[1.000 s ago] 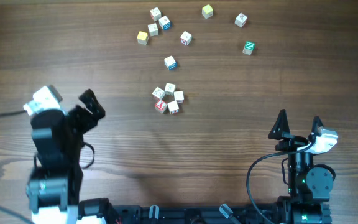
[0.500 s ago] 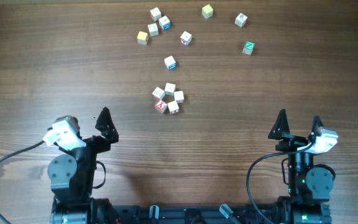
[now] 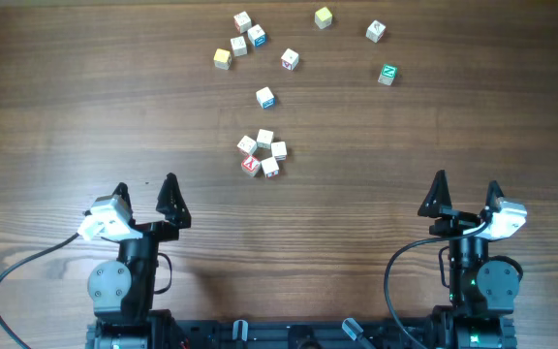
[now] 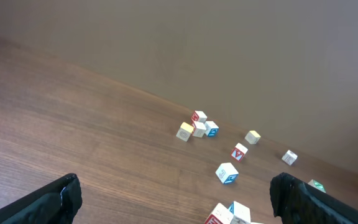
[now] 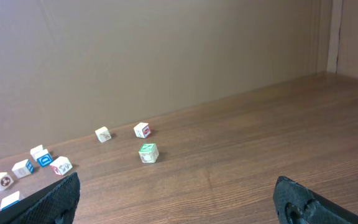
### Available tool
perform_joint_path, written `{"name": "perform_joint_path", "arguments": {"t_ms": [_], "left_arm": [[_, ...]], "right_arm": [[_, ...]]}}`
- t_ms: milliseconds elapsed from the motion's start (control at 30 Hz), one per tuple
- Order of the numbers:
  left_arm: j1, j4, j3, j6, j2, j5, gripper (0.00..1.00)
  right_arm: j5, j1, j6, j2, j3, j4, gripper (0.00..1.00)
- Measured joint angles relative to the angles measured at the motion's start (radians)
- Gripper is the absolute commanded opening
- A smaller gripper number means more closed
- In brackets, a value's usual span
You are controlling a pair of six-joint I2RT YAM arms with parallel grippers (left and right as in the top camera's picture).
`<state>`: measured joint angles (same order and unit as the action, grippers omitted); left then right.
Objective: Form a circle
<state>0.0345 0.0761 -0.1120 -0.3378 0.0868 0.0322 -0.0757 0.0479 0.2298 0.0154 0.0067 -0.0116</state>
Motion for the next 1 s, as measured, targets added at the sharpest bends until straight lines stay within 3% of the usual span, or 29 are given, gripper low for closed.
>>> {"name": "perform_joint_path", "arguments": {"t_ms": [1000], "left_arm": [[0.0,-0.045,0.084,0.003,-0.072,-0.034,1.0]], "right_arm": [[0.0,0.0,0.0,0.0,0.0,0.0,1.0]]}}
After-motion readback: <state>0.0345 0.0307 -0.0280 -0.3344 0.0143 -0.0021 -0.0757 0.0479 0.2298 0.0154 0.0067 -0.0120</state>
